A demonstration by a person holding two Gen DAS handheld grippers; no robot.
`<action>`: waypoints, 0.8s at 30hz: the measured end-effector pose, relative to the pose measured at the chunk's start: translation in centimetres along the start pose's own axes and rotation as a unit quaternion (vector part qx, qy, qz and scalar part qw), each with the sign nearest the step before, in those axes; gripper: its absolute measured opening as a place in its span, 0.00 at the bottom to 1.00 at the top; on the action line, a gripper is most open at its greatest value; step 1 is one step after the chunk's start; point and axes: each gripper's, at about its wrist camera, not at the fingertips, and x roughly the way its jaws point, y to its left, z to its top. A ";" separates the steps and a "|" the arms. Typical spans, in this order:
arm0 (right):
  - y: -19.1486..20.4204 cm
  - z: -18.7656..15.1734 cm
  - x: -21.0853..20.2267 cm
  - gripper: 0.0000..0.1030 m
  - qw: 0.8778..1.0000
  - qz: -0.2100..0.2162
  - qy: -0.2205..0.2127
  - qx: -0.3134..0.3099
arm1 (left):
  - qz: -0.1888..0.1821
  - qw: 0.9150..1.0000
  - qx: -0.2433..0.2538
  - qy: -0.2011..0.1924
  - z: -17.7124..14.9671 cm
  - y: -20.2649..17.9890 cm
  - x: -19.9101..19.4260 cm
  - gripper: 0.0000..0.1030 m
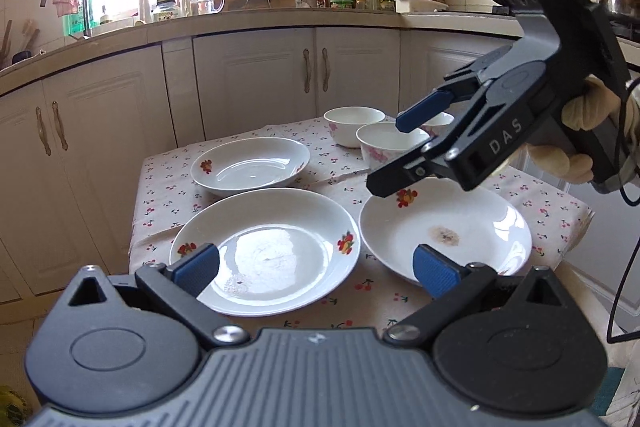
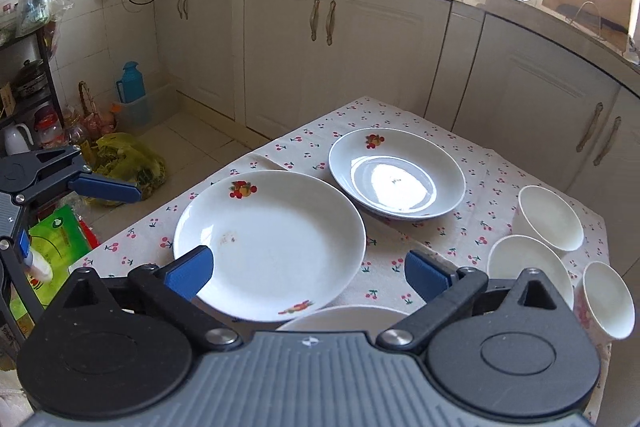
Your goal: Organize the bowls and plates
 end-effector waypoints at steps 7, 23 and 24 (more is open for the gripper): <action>0.3 -4.2 -3.7 1.00 0.999 -0.031 -0.018 0.001 | -0.005 1.000 0.001 -0.004 0.4 -2.9 -0.3 0.99; 0.1 -11.7 -7.7 1.00 0.996 -0.077 -0.035 0.037 | -0.001 0.999 -0.036 -0.013 0.9 -6.6 0.5 0.99; -0.1 -12.2 -7.8 1.00 0.996 -0.075 -0.036 0.045 | 0.000 0.999 -0.035 -0.009 1.0 -6.6 0.6 0.99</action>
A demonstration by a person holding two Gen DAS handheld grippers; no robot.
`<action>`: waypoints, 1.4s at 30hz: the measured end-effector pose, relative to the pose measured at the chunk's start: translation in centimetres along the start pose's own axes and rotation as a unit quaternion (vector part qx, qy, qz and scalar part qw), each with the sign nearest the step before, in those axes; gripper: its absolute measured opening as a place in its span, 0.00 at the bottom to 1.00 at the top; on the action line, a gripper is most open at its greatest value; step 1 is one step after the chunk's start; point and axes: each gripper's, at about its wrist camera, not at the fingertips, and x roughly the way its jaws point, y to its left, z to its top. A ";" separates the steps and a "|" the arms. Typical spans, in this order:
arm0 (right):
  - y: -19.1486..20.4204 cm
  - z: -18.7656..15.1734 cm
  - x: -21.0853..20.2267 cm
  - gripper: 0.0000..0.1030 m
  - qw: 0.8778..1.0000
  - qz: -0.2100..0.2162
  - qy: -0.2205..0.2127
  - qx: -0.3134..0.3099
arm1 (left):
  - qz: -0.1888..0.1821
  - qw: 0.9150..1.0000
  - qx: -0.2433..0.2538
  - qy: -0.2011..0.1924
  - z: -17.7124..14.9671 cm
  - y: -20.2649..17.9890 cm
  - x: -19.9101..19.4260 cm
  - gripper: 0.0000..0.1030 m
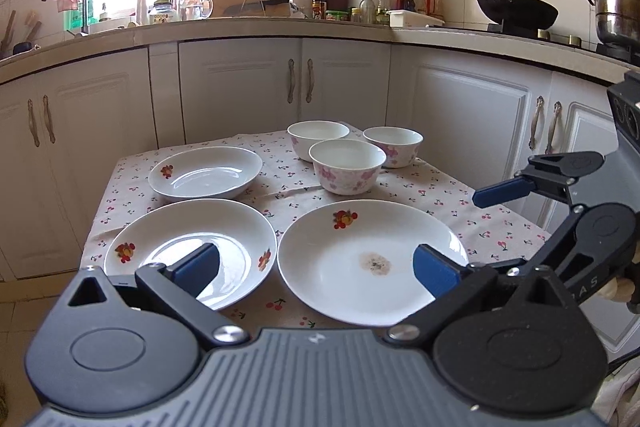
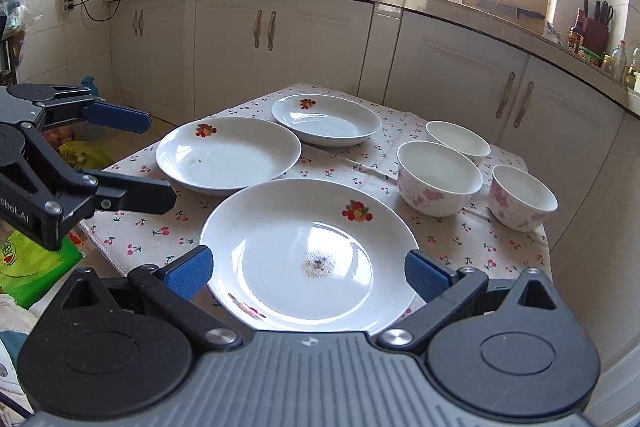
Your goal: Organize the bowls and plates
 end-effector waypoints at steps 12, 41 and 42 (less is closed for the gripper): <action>-1.8 -3.7 1.6 1.00 0.999 0.022 0.031 0.020 | -0.025 0.997 -0.003 0.066 0.6 0.1 3.7 0.99; -1.5 -5.2 4.8 1.00 0.998 0.018 0.040 0.036 | -0.146 0.962 0.086 0.214 6.2 0.6 17.4 0.99; -1.5 -5.2 4.8 1.00 0.998 0.017 0.039 0.036 | -0.150 0.960 0.084 0.220 6.3 0.6 17.8 0.99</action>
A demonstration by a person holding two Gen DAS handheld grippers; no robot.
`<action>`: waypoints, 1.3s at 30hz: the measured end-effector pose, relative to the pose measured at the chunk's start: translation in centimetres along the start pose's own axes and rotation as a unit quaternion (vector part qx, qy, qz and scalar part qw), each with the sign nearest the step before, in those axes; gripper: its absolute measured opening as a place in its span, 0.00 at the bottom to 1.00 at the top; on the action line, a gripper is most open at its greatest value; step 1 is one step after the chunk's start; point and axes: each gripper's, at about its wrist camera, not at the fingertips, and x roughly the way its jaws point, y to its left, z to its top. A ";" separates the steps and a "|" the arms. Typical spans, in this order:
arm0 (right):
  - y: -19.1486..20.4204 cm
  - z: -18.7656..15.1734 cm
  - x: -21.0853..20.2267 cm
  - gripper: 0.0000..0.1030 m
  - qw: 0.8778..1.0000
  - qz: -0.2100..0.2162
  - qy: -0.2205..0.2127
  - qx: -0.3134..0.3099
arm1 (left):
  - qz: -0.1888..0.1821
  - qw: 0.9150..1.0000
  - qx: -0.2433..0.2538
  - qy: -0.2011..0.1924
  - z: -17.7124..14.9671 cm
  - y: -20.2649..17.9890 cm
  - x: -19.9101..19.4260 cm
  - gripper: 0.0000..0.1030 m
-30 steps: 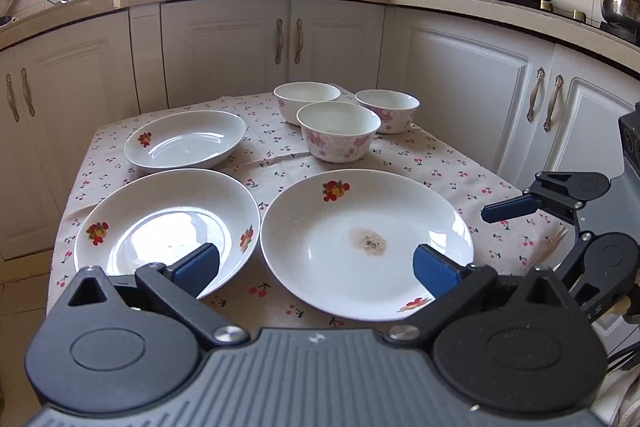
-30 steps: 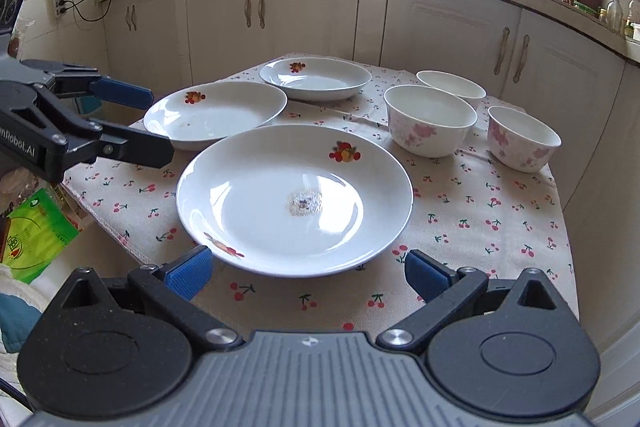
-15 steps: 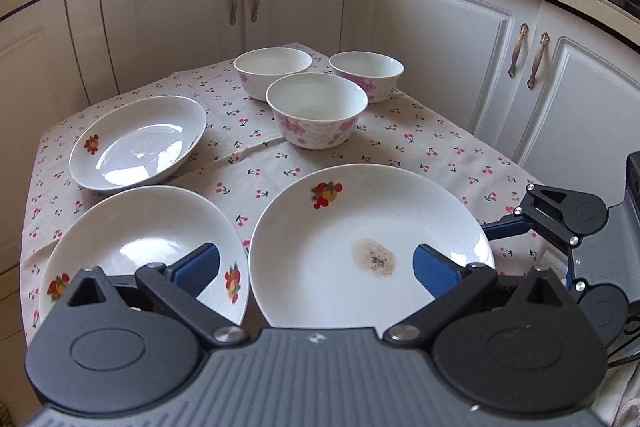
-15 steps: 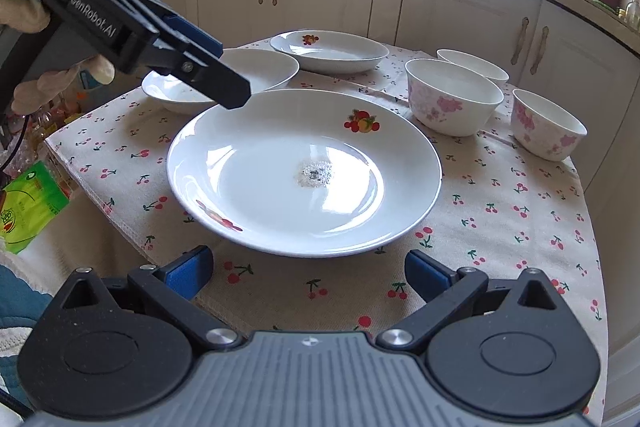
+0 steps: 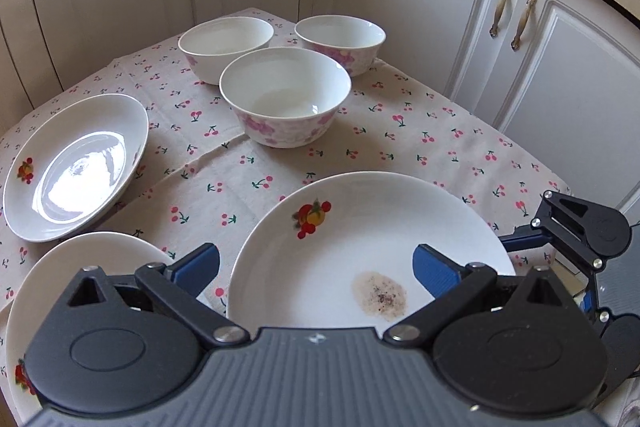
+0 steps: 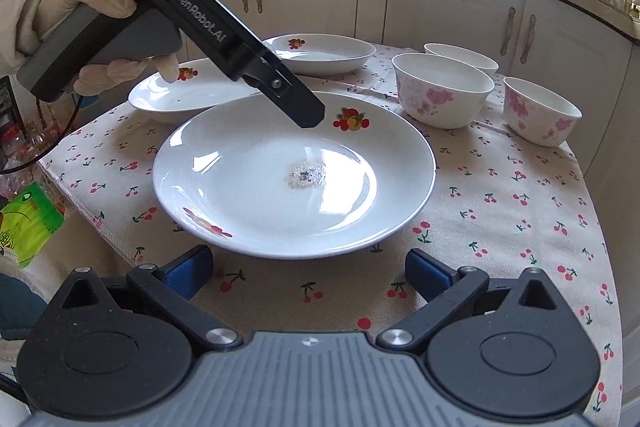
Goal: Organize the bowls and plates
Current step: 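Grasp the rim of the stained white plate with the left tool and lift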
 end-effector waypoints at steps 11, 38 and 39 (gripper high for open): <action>0.3 -0.1 0.1 1.00 1.000 -0.012 -0.006 0.009 | -0.038 0.996 0.029 0.070 1.4 0.3 2.9 0.99; 0.3 0.9 1.0 1.00 0.999 0.035 0.005 0.000 | -0.073 0.990 0.040 0.112 1.6 0.9 4.1 0.97; 0.2 1.0 1.0 1.00 0.999 0.037 0.006 -0.001 | -0.073 0.990 0.040 0.111 1.5 0.9 4.1 0.97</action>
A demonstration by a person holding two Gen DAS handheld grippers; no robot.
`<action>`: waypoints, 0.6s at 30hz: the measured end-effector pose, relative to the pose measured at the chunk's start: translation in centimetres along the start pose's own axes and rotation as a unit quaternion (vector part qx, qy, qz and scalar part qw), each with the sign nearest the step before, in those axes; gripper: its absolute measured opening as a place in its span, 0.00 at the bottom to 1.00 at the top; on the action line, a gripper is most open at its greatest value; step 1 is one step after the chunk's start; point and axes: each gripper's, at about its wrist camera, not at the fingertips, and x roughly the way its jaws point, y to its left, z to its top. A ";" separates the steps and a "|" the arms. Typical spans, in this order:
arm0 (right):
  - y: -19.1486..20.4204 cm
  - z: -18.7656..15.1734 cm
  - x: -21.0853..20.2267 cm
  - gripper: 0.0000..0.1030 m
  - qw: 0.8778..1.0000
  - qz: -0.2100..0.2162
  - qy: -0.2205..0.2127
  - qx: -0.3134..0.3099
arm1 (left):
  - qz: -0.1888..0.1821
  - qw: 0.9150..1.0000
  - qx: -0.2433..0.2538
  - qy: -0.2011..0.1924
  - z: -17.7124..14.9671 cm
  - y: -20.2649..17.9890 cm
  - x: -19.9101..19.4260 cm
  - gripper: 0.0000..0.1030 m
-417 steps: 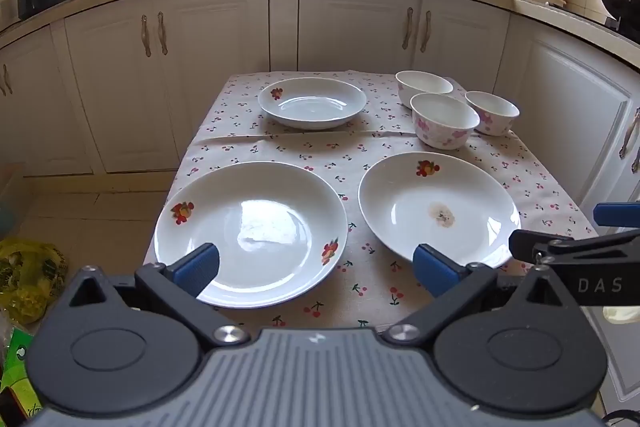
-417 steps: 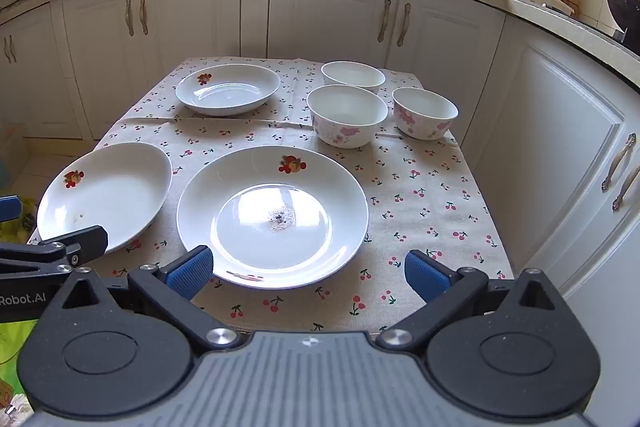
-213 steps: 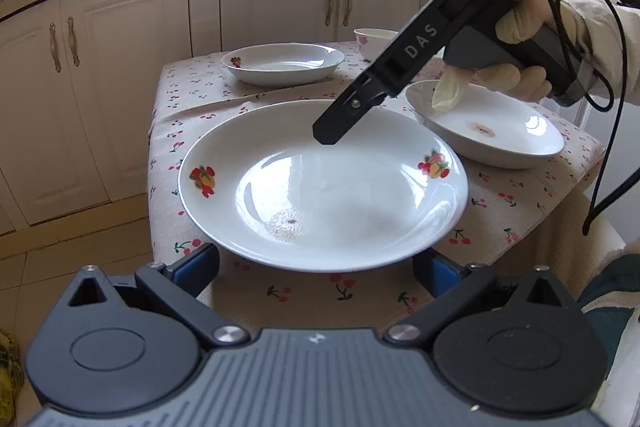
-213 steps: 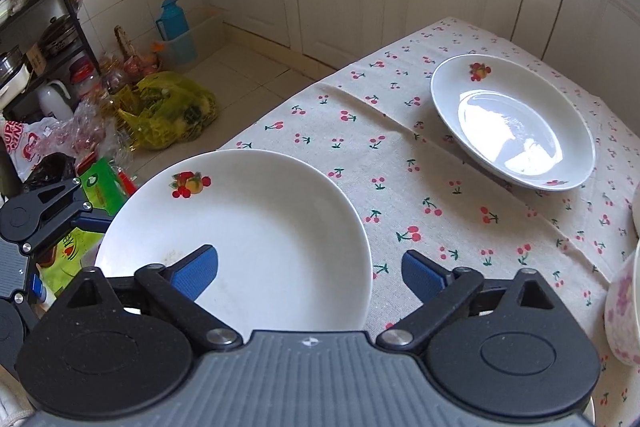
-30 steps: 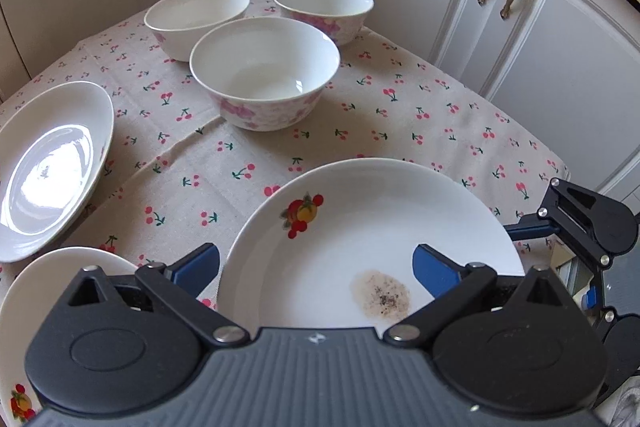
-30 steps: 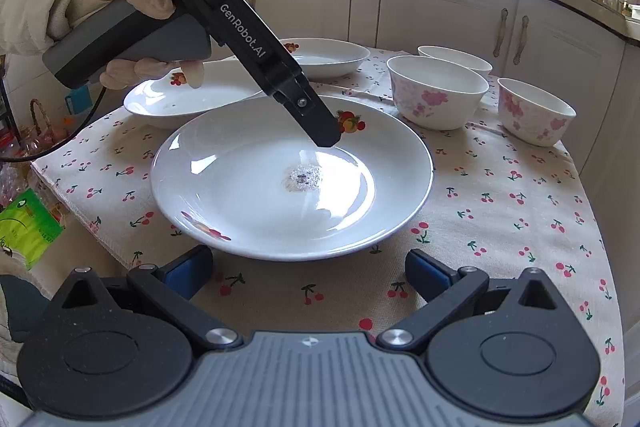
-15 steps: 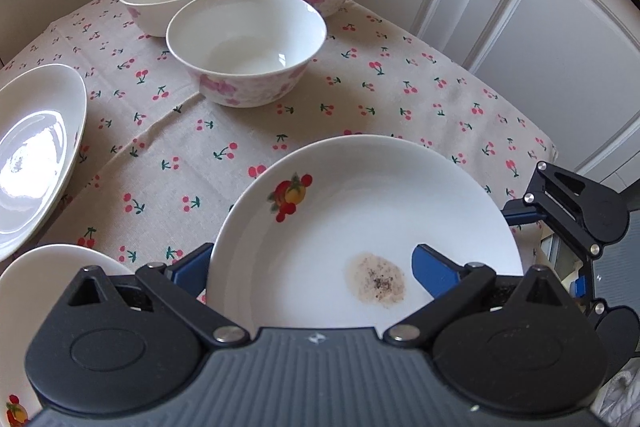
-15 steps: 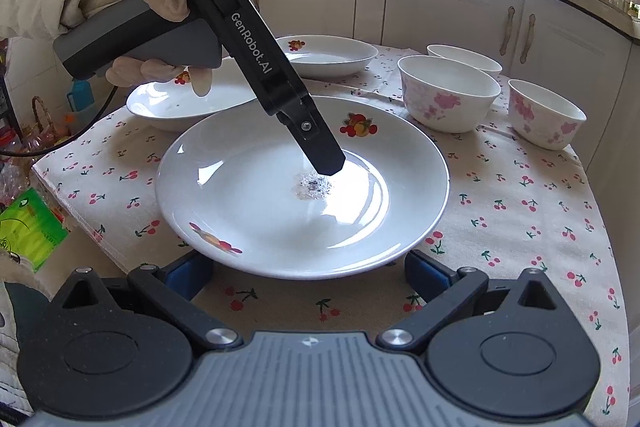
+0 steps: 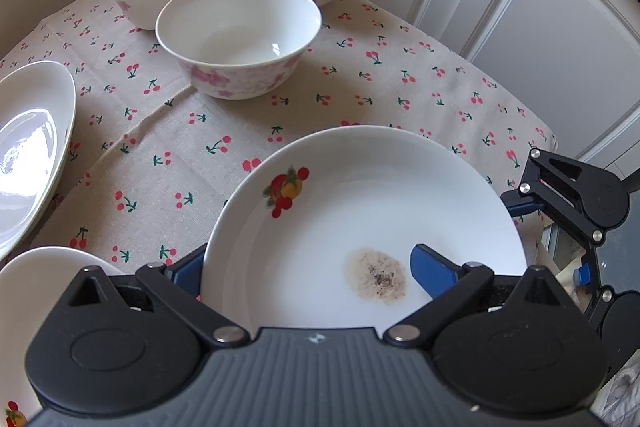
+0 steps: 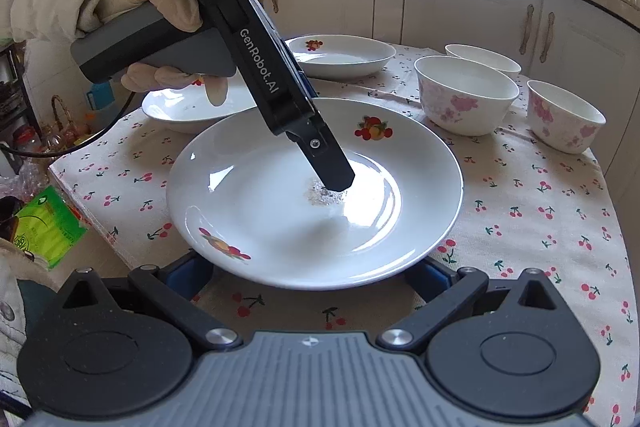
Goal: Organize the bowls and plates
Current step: 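Grasp the rim of the stained white plate with the left tool and lift, then carry the stained plate over the fruit-decal plate and lower it on top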
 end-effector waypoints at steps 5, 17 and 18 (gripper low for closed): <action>0.3 0.2 0.2 1.00 1.000 -0.009 0.006 -0.008 | -0.002 1.000 0.002 -0.003 -0.1 0.0 0.0 0.97; 0.3 0.3 0.3 1.00 0.999 -0.025 0.016 -0.011 | -0.005 1.000 -0.002 -0.008 -0.3 0.0 -0.2 0.97; 0.4 0.4 0.2 1.00 0.999 -0.027 0.016 -0.016 | -0.005 1.000 -0.001 -0.009 -0.3 0.1 -0.2 0.97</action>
